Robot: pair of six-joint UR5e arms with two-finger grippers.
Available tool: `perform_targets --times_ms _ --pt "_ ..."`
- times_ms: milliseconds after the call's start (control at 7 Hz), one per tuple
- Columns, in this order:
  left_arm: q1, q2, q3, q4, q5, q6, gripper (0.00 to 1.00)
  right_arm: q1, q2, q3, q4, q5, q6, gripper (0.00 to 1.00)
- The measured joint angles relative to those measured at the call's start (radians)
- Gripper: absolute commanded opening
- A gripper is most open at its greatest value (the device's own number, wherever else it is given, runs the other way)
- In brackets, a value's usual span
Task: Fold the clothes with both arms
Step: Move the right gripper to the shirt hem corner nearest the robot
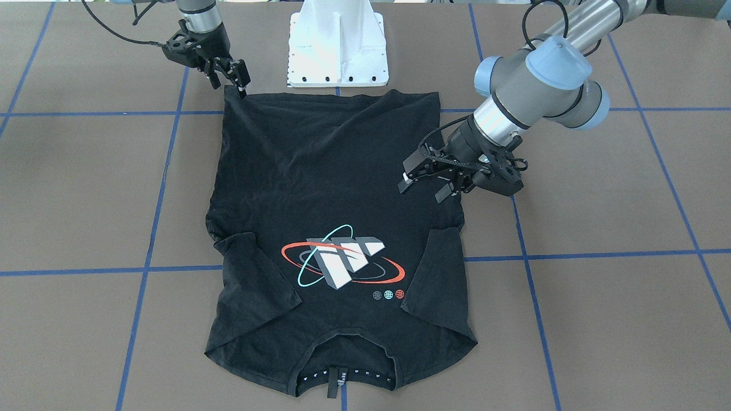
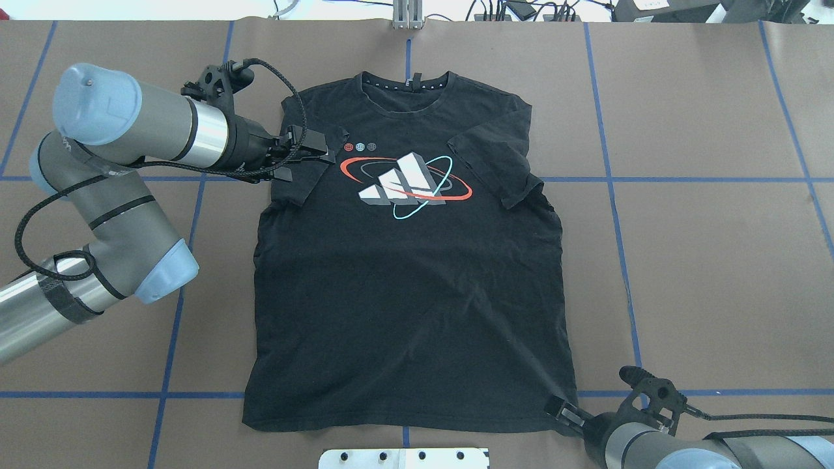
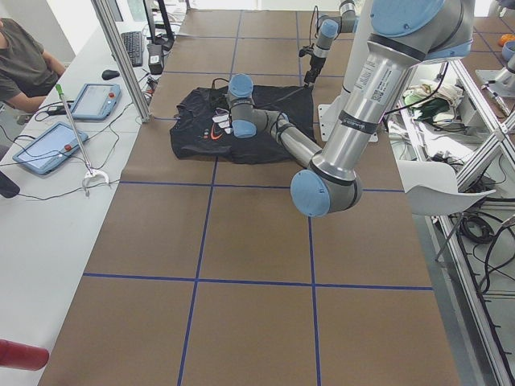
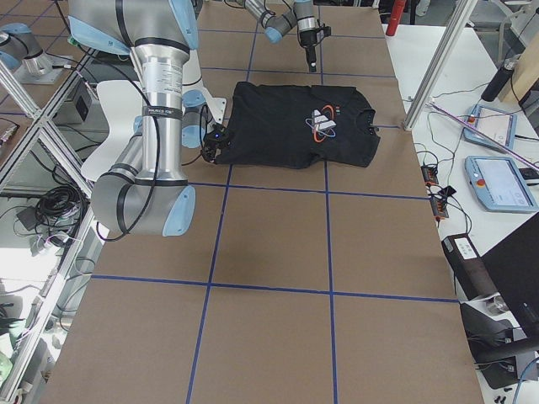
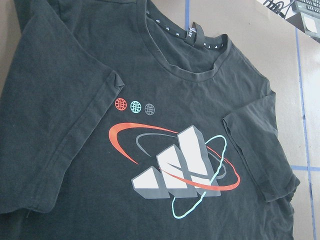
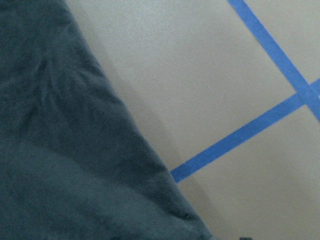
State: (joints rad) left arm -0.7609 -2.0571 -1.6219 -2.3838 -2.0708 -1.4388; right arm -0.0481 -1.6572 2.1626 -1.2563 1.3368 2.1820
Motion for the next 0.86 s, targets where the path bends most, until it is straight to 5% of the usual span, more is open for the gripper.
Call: perform_targets --times_ms 143,857 --pt "0.000 0.000 0.000 0.000 0.000 0.000 1.00 -0.002 0.000 -0.003 0.000 0.000 0.007 0.03" --pt "0.010 0.027 -0.014 0.000 0.000 -0.009 1.00 -0.003 -0.003 0.015 0.001 0.008 0.010 0.00"
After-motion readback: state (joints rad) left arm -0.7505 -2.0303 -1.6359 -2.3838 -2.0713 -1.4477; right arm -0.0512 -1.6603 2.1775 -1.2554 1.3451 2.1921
